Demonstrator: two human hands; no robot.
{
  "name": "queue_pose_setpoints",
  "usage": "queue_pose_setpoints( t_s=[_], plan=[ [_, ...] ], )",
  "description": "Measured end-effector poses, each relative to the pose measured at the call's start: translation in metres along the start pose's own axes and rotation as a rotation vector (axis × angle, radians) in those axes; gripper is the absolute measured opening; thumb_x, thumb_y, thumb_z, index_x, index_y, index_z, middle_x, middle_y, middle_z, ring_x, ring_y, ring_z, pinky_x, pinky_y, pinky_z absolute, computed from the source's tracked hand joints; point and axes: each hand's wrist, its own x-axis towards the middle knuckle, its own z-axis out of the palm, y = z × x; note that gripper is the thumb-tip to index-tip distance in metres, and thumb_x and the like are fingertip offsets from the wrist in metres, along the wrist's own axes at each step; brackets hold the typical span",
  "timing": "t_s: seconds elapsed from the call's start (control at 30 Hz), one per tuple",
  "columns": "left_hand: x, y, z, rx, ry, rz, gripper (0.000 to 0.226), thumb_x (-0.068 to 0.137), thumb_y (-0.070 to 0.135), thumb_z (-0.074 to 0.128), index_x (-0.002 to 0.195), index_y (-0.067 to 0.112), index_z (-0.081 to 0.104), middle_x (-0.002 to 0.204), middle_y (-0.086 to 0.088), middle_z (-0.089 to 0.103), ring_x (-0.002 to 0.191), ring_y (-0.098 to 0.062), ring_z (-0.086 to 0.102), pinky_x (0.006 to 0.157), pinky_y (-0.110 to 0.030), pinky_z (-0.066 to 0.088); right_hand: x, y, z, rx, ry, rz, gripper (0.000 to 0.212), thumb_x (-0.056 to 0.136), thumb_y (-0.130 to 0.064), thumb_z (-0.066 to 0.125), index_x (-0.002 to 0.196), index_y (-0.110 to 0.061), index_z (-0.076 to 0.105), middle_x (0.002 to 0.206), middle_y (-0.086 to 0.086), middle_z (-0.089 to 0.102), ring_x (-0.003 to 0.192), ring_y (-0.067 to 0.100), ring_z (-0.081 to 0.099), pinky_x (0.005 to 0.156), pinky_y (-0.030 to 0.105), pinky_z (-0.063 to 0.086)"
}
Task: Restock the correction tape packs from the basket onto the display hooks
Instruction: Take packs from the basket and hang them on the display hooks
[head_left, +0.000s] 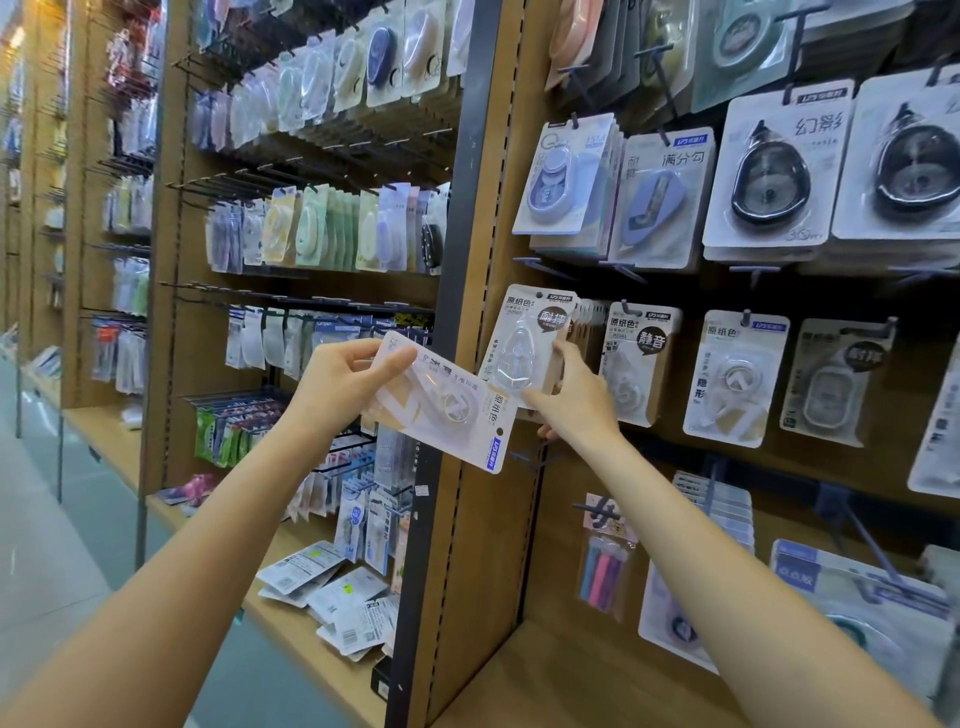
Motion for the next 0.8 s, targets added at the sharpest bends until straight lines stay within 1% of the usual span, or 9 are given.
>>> queue_pose_setpoints(
  t_s=[0.13, 0.23, 0.3, 0.37, 0.43, 0.5, 0.63, 0.7, 0.8],
  plan=[
    [0.001, 0.003, 0.0, 0.034, -0.035, 0.007, 0.007, 0.086, 0.024, 0.062, 0.082, 0.024, 0.068, 0.066, 0.012, 0.07, 0.057, -0.001, 0.066, 0.054, -0.013, 0.053, -0.007, -0.001, -0.014, -0.194, 0.112, -0.045, 0.061, 0.089, -0.038, 0.057, 0.139, -0.021, 0.027, 0.104, 0.006, 0.062, 0.093, 0.027, 0.06, 0.071, 0.035, 0.048],
    [0.003, 0.005, 0.001, -0.015, -0.015, -0.011, 0.01, 0.088, 0.026, 0.06, 0.083, 0.022, 0.068, 0.065, 0.011, 0.071, 0.059, -0.002, 0.066, 0.057, -0.013, 0.053, -0.02, -0.004, -0.029, -0.037, 0.137, -0.09, 0.047, 0.091, -0.035, 0.057, 0.131, -0.017, 0.04, 0.093, 0.001, 0.061, 0.085, 0.019, 0.059, 0.069, 0.034, 0.047],
    [0.003, 0.003, 0.005, -0.097, 0.027, -0.052, 0.018, 0.089, 0.031, 0.058, 0.088, 0.017, 0.07, 0.076, 0.004, 0.072, 0.068, -0.008, 0.066, 0.067, -0.019, 0.053, -0.031, -0.007, -0.037, 0.268, -0.016, -0.043, 0.043, 0.089, -0.034, 0.06, 0.125, -0.016, 0.046, 0.094, 0.001, 0.063, 0.083, 0.018, 0.064, 0.075, 0.036, 0.056],
    [0.0, 0.0, 0.012, -0.166, 0.045, -0.098, 0.025, 0.09, 0.034, 0.057, 0.099, 0.014, 0.069, 0.091, -0.006, 0.071, 0.08, -0.017, 0.065, 0.077, -0.029, 0.052, -0.043, -0.01, -0.043, 0.583, -0.309, 0.052, 0.049, 0.086, -0.028, 0.064, 0.129, -0.019, 0.042, 0.102, 0.003, 0.066, 0.085, 0.022, 0.069, 0.075, 0.032, 0.058],
    [-0.005, -0.002, 0.024, -0.179, -0.007, -0.109, 0.023, 0.091, 0.033, 0.056, 0.104, 0.017, 0.066, 0.097, -0.007, 0.07, 0.085, -0.019, 0.065, 0.076, -0.03, 0.052, -0.048, -0.006, -0.046, 0.746, -0.447, 0.084, 0.061, 0.082, -0.017, 0.069, 0.132, -0.028, 0.036, 0.107, 0.005, 0.068, 0.088, 0.023, 0.07, 0.076, 0.033, 0.058],
    [-0.01, -0.001, 0.038, -0.125, -0.115, -0.091, 0.021, 0.091, 0.031, 0.056, 0.105, 0.02, 0.066, 0.094, -0.003, 0.071, 0.083, -0.016, 0.067, 0.07, -0.025, 0.052, -0.046, 0.001, -0.056, 0.718, -0.461, 0.062, 0.068, 0.079, -0.011, 0.071, 0.133, -0.034, 0.036, 0.103, 0.002, 0.07, 0.09, 0.021, 0.07, 0.078, 0.034, 0.057],
    [-0.007, 0.01, 0.07, -0.057, -0.211, -0.036, 0.012, 0.09, 0.031, 0.056, 0.093, 0.027, 0.067, 0.086, 0.004, 0.071, 0.075, -0.008, 0.068, 0.067, -0.02, 0.054, -0.051, 0.011, -0.079, 0.601, -0.648, 0.0, 0.057, 0.081, -0.002, 0.067, 0.128, -0.027, 0.048, 0.091, 0.007, 0.072, 0.083, 0.023, 0.07, 0.068, 0.029, 0.055],
    [-0.002, 0.012, 0.085, -0.091, -0.153, -0.02, 0.015, 0.091, 0.03, 0.056, 0.099, 0.023, 0.067, 0.093, 0.0, 0.07, 0.082, -0.012, 0.067, 0.072, -0.024, 0.054, -0.05, 0.016, -0.087, 0.642, -0.507, 0.005, 0.05, 0.081, 0.001, 0.066, 0.121, -0.027, 0.052, 0.096, 0.014, 0.069, 0.081, 0.024, 0.068, 0.067, 0.033, 0.057],
    [-0.001, 0.013, 0.105, -0.224, -0.08, -0.049, 0.022, 0.09, 0.024, 0.058, 0.11, 0.014, 0.061, 0.099, -0.007, 0.07, 0.086, -0.016, 0.067, 0.079, -0.031, 0.055, -0.035, 0.027, -0.098, 0.722, -0.032, 0.149, 0.034, 0.081, -0.005, 0.068, 0.111, -0.02, 0.057, 0.105, 0.012, 0.067, 0.084, 0.022, 0.069, 0.068, 0.033, 0.059]
  ],
)
